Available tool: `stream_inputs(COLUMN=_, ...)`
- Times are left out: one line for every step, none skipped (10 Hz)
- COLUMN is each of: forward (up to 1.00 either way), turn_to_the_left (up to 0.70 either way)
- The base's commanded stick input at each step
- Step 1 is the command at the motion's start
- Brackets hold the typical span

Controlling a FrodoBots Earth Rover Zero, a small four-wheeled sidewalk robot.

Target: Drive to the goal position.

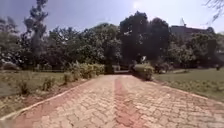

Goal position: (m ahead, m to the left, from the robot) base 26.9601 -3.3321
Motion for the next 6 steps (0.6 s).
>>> stream_inputs(forward=0.7, turn_to_the_left=0.0)
stream_inputs(forward=0.7, turn_to_the_left=0.0)
stream_inputs(forward=0.7, turn_to_the_left=0.0)
stream_inputs(forward=0.7, turn_to_the_left=0.0)
stream_inputs(forward=0.7, turn_to_the_left=0.0)
stream_inputs(forward=0.7, turn_to_the_left=0.0)
